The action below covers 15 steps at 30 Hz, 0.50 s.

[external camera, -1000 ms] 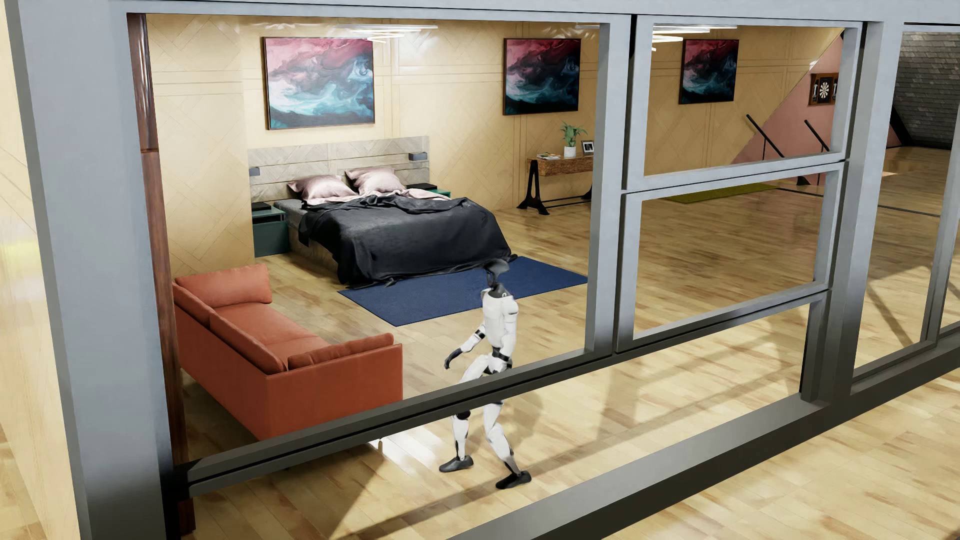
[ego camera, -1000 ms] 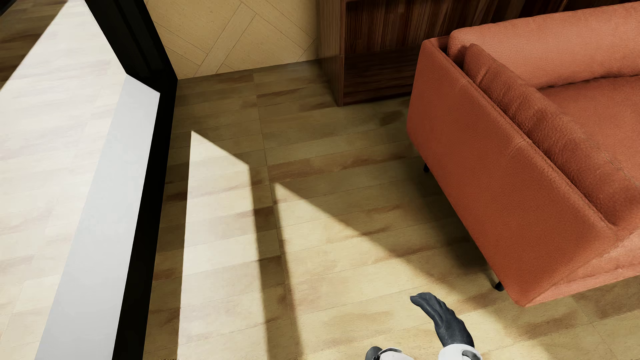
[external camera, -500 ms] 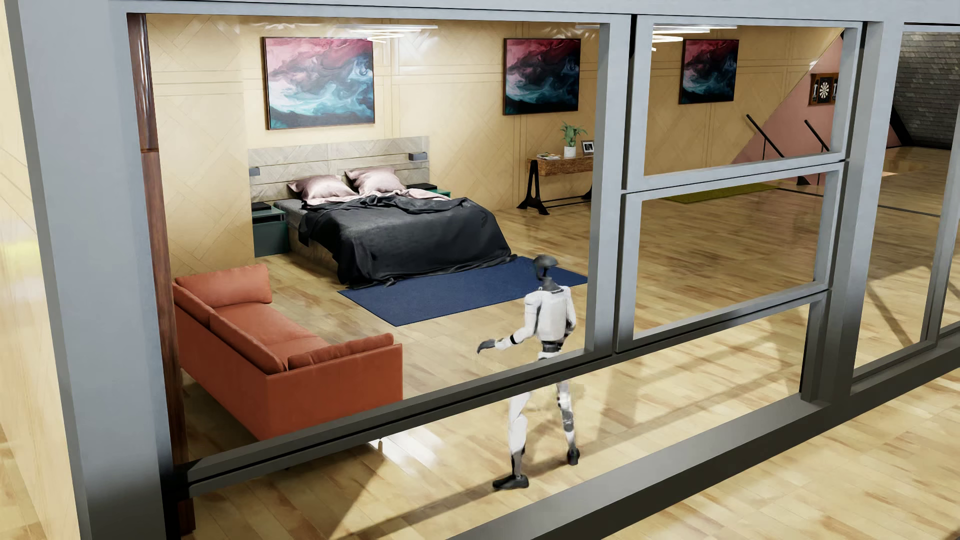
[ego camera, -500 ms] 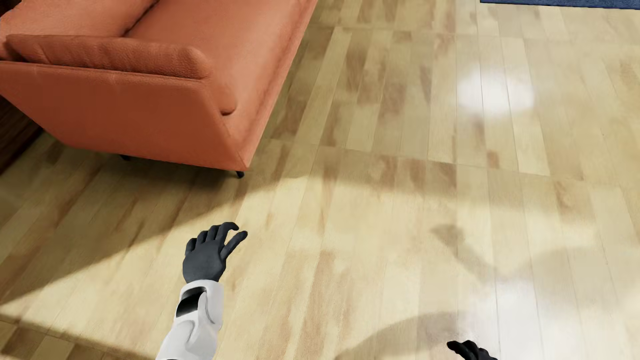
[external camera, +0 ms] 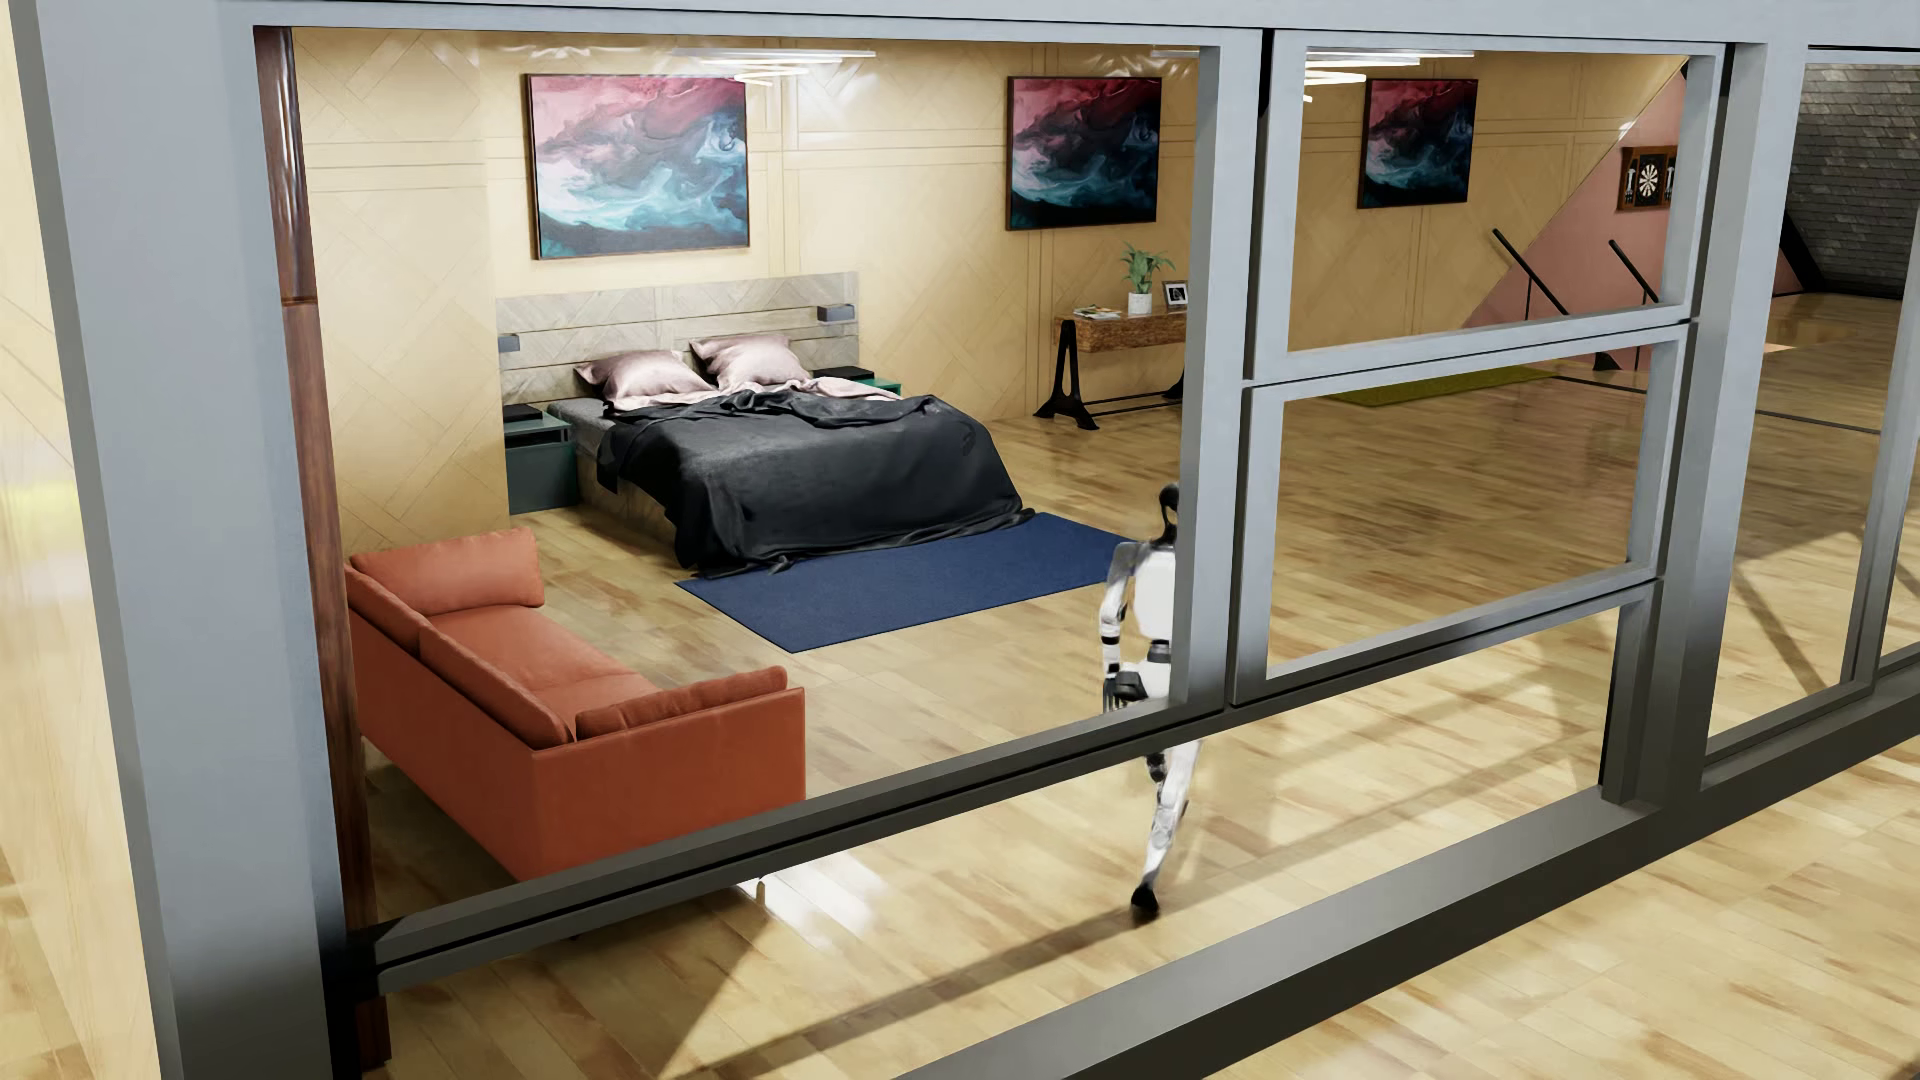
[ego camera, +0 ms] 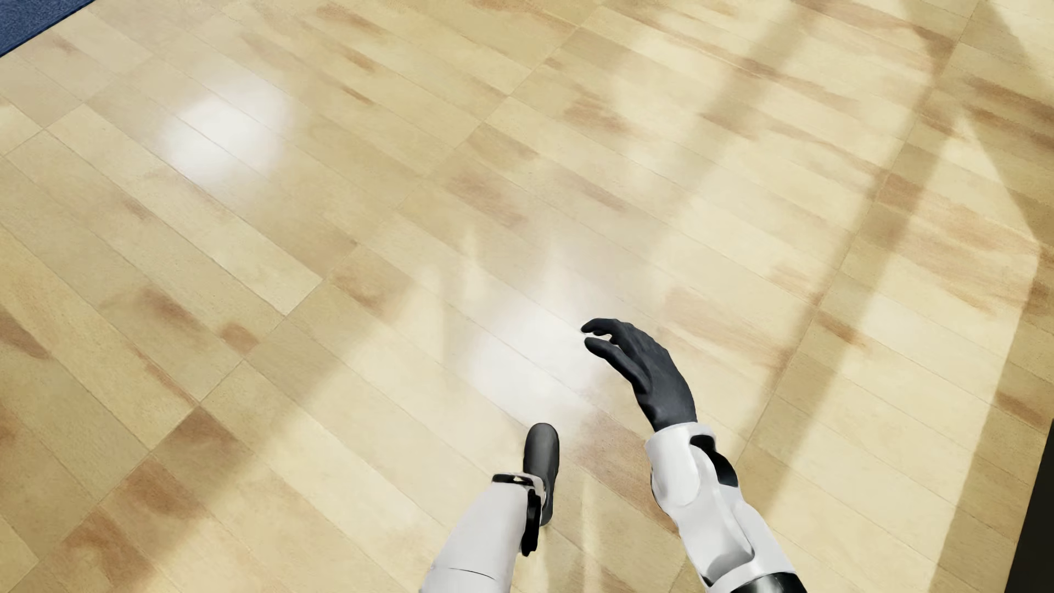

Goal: Go to the bed

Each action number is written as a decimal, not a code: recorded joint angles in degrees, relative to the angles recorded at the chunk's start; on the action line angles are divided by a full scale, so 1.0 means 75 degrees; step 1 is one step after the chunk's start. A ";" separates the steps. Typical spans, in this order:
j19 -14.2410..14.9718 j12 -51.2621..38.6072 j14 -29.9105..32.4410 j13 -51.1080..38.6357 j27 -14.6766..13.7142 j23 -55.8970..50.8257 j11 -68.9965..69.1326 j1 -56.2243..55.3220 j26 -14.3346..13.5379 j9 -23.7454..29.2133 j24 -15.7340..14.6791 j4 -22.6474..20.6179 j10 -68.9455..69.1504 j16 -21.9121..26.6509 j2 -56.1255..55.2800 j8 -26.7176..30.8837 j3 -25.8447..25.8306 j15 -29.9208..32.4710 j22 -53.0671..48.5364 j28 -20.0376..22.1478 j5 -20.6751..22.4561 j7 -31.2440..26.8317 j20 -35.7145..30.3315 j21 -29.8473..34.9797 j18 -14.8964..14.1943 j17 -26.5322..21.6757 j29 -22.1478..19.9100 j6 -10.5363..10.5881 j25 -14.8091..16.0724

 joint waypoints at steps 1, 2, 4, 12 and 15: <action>0.0715 -0.0205 0.0408 0.0155 0.0305 0.0213 0.0763 0.0095 0.0206 0.0060 0.0145 -0.0104 0.0580 -0.0035 0.0098 0.0287 0.0080 0.0805 0.0364 -0.0074 -0.0114 -0.0056 -0.0018 -0.0054 0.0598 -0.0006 -0.0224 -0.0173 0.0185; 0.2064 -0.0509 0.0443 0.0327 0.0716 0.0622 0.2121 0.0258 0.0484 0.0132 0.0203 -0.0135 0.1298 -0.0097 -0.0154 0.0490 0.0150 0.1885 0.0789 -0.0226 -0.0170 -0.0003 0.0144 -0.0049 0.0830 -0.0108 -0.0371 -0.0350 0.0283; 0.2837 -0.1311 -0.0309 0.0475 0.1739 0.2146 0.5675 0.0923 0.1108 0.0262 0.0262 -0.0215 0.2178 -0.0241 -0.1860 -0.0026 0.0289 0.3304 0.1225 -0.0187 -0.0745 0.0314 0.0805 0.0296 0.1004 -0.0564 -0.0039 -0.0641 0.0187; 0.1678 -0.3365 -0.1179 0.3224 0.2109 0.4978 0.1490 0.6566 -0.0766 0.0030 -0.1947 -0.1895 -0.0599 0.0181 -0.7279 -0.0980 -0.0376 0.0612 -0.2525 0.2311 -0.3479 -0.1251 0.1098 -0.0051 0.1126 -0.1857 0.1808 -0.0991 -0.0076; 0.2694 -0.3307 -0.0287 0.4400 0.2212 0.4382 -0.0374 0.8243 -0.0739 -0.0148 -0.2342 -0.1257 -0.0509 0.0673 -0.7011 -0.0266 -0.0840 0.1094 -0.3428 0.2482 -0.3223 -0.1886 0.0509 -0.1171 0.1338 -0.1360 0.1044 -0.0651 0.0265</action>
